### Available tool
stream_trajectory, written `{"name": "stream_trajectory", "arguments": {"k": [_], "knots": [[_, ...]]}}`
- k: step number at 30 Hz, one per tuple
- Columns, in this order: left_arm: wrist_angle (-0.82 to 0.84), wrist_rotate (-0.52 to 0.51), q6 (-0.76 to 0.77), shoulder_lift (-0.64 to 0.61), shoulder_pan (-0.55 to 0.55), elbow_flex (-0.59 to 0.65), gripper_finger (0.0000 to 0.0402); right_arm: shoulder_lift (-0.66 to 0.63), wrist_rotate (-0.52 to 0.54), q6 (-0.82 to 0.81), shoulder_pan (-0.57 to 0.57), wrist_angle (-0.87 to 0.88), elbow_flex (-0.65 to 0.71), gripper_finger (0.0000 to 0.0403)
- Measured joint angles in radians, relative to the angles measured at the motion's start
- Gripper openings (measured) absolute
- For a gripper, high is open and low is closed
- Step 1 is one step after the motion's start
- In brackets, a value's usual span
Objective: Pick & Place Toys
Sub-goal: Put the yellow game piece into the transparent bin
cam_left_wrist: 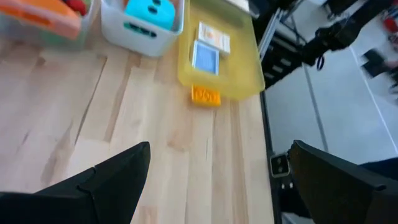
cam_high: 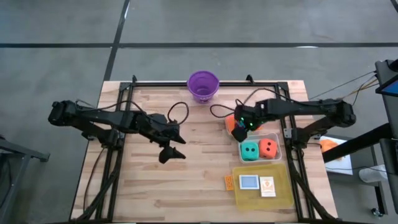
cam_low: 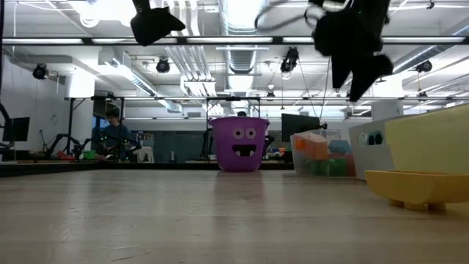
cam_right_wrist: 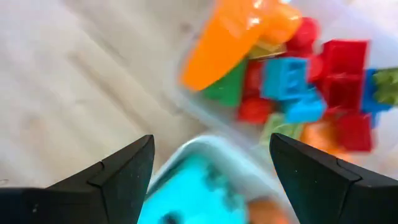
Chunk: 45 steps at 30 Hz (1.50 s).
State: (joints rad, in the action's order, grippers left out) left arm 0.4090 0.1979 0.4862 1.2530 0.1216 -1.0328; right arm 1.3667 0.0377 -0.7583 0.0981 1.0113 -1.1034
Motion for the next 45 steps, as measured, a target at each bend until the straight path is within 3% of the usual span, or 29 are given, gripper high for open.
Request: {"name": "stream_trajectory", "arguments": {"k": [5, 12, 15, 27, 37, 45], "knots": [[0.034, 0.000, 0.000, 0.000, 0.004, 0.000, 0.0372, -0.025, 0.012, -0.145, -0.182, 0.005, -0.074, 0.0315], [0.117, 0.031, -0.040, -0.017, 0.006, 0.000, 0.0372, 0.106, 0.024, -0.208, -0.377, 0.120, -0.268, 0.0315], [0.153, 0.034, -0.046, -0.035, 0.010, 0.000, 0.0372, 0.187, 0.027, -0.171, -0.414, 0.141, -0.356, 0.0315], [0.378, 0.035, -0.080, -0.175, 0.015, 0.029, 0.0372, 0.567, 0.075, 0.256, -0.544, 0.219, -0.685, 0.0315], [0.380, 0.025, -0.009, -0.327, 0.017, 0.136, 0.0372, 0.691, 0.005, 0.373, -0.567, 0.207, -0.747, 0.0315], [0.375, 0.022, 0.013, -0.348, 0.017, 0.180, 0.0371, 0.746, -0.044, 0.369, -0.570, 0.213, -0.727, 0.0315]]}}
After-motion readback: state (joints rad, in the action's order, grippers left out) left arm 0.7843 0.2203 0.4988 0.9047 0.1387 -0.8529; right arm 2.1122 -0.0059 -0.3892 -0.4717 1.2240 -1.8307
